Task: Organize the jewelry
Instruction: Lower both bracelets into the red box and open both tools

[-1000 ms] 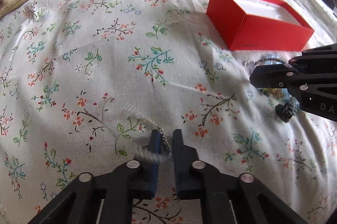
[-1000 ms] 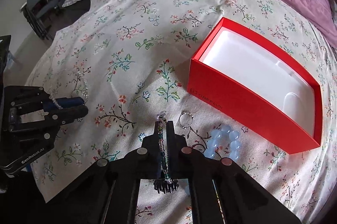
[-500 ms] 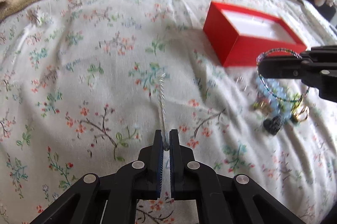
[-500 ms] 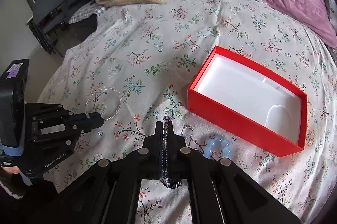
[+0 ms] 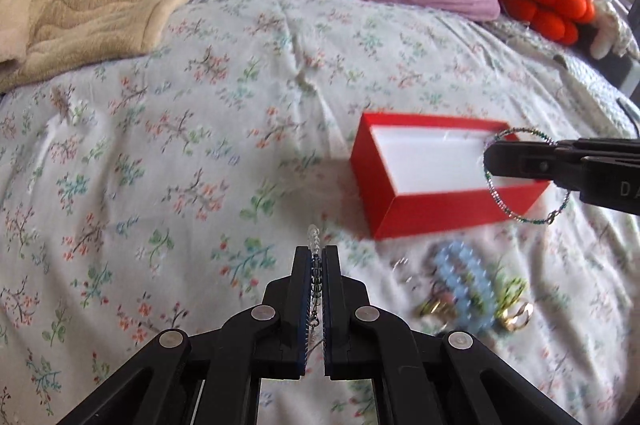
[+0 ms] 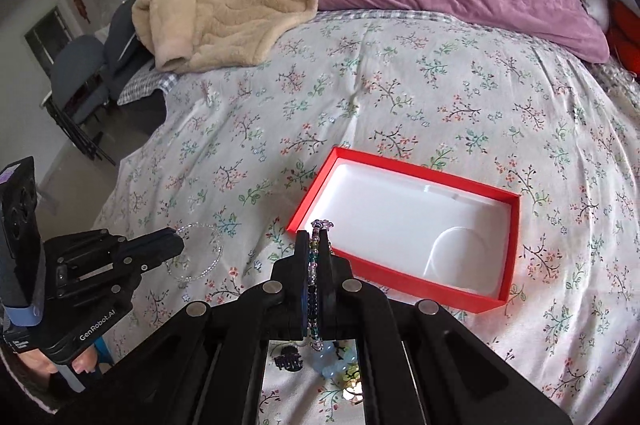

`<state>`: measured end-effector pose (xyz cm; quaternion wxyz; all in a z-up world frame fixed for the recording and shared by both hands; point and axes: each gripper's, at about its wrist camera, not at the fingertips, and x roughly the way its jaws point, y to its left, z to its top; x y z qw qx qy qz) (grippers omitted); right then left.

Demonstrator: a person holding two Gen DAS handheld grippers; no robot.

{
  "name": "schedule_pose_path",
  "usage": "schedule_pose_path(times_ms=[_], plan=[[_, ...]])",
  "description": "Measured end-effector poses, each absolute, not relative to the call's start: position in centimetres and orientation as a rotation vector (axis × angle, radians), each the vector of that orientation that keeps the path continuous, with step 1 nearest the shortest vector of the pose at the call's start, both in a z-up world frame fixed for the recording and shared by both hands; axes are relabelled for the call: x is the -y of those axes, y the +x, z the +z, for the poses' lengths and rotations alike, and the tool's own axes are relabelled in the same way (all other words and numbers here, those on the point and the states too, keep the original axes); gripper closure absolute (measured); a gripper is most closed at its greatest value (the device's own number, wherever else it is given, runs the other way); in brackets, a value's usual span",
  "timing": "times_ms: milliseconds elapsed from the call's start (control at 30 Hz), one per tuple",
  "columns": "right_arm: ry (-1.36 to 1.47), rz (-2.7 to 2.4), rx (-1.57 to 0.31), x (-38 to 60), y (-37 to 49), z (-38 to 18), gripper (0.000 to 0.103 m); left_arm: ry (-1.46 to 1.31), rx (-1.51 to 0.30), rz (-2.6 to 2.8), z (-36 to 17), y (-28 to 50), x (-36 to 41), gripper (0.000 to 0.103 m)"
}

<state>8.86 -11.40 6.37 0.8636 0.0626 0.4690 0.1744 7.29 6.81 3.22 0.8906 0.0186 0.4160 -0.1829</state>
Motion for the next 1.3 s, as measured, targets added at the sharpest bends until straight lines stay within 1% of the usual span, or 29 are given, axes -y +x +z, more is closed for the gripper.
schedule_pose_path(times_ms=[267,400,533,700,900,1100,1300], plan=[[0.201,0.272,-0.960,16.1,10.0,6.5,0.101,-0.046,-0.795,-0.474,6.0,9.2,-1.8,0.103],[0.238,0.236,-0.960,18.4,10.5,6.2,0.101,-0.098,-0.781,-0.532,6.4,10.3,0.8,0.103],[0.261,0.209,-0.963,20.2,10.8,5.8,0.101,-0.166,-0.790,-0.590,5.9,11.4,3.0,0.103],[0.264,0.182,-0.969,21.4,11.0,5.2,0.101,-0.230,-0.843,-0.603,3.8,13.4,4.6,0.103],[0.276,0.183,-0.979,21.6,11.9,4.4,0.101,-0.120,-0.894,-0.480,1.6,14.7,4.5,0.103],[0.321,0.266,-1.002,19.6,13.0,3.2,0.101,0.010,-0.935,-0.378,-0.1,15.4,3.9,0.103],[0.391,0.279,-1.072,19.3,14.1,0.4,0.101,0.096,-0.948,-0.323,-0.9,15.3,4.0,0.103]])
